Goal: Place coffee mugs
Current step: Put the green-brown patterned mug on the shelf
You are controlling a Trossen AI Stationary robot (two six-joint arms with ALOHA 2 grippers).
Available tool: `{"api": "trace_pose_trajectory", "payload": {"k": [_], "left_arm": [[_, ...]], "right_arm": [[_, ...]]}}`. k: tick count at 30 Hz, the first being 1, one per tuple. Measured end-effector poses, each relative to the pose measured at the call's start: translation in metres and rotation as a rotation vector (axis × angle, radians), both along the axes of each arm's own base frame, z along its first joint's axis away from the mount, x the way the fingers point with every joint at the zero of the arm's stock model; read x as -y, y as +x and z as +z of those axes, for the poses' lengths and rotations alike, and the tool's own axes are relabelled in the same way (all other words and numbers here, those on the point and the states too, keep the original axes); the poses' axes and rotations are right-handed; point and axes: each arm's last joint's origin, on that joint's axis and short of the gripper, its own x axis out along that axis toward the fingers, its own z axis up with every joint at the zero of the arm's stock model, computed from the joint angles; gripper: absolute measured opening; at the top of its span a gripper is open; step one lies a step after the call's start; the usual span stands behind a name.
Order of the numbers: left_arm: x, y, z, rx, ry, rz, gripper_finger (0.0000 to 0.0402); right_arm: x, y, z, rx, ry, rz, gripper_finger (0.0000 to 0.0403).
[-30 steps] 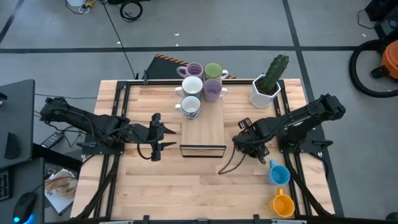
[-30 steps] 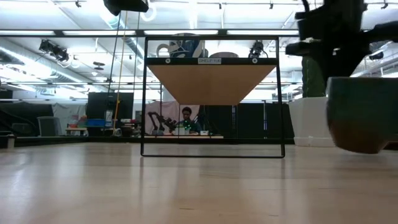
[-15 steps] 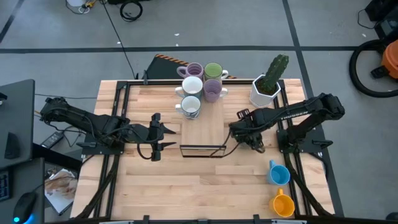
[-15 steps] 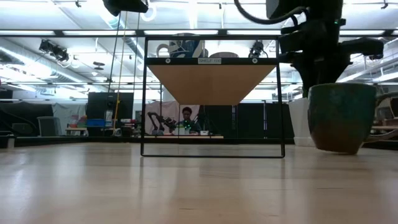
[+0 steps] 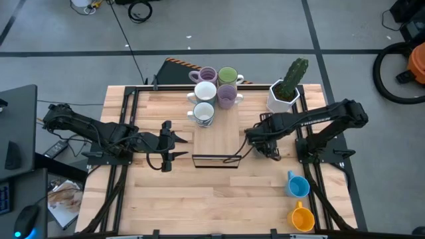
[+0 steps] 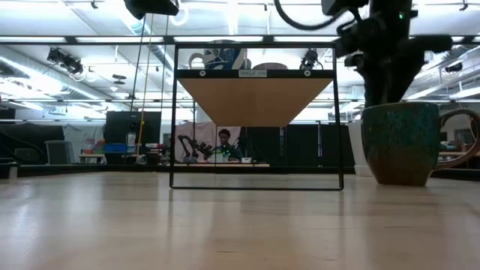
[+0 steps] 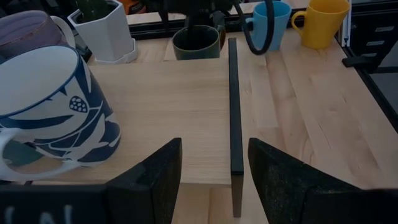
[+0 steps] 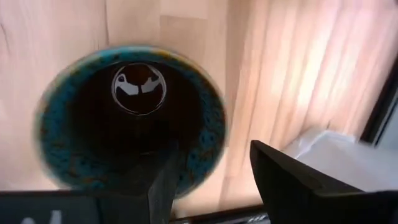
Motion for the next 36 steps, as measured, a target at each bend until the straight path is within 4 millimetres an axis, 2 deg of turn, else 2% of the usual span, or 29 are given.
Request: {"api": "trace_pose_trajectory", "payload": {"k": [4, 8, 15, 20, 28, 36], "left_arm": [[0.0, 0.0, 0.0, 0.001, -0.006, 0.002, 0.0192], [0.0, 0.0, 0.0, 0.002, -0.018, 0.005, 0.0192], [0.0, 0.0, 0.0, -0.001, -0.018, 0.004, 0.0192], [0.0, 0.0, 0.0, -0.003, -0.017, 0.004, 0.0192], [0.0, 0.0, 0.0, -0.002, -0.022, 0.007, 0.0192], [0.0, 0.0, 0.0, -0.003, -0.021, 0.007, 0.0192]], "right_arm": [[-0.006, 0.003, 0.013, 0.071, 0.091, -0.168, 0.0206], [-0.017, 0.005, 0.018, 0.117, 0.208, -0.335, 0.0206], [-0.042, 0.004, 0.017, 0.176, 0.209, -0.388, 0.0206], [-0.05, 0.006, 0.001, 0.213, 0.234, -0.378, 0.02], [-0.046, 0.001, -0.028, 0.203, 0.194, -0.393, 0.0178], [-0.046, 0.0, -0.047, 0.223, 0.206, -0.362, 0.0143]]}}
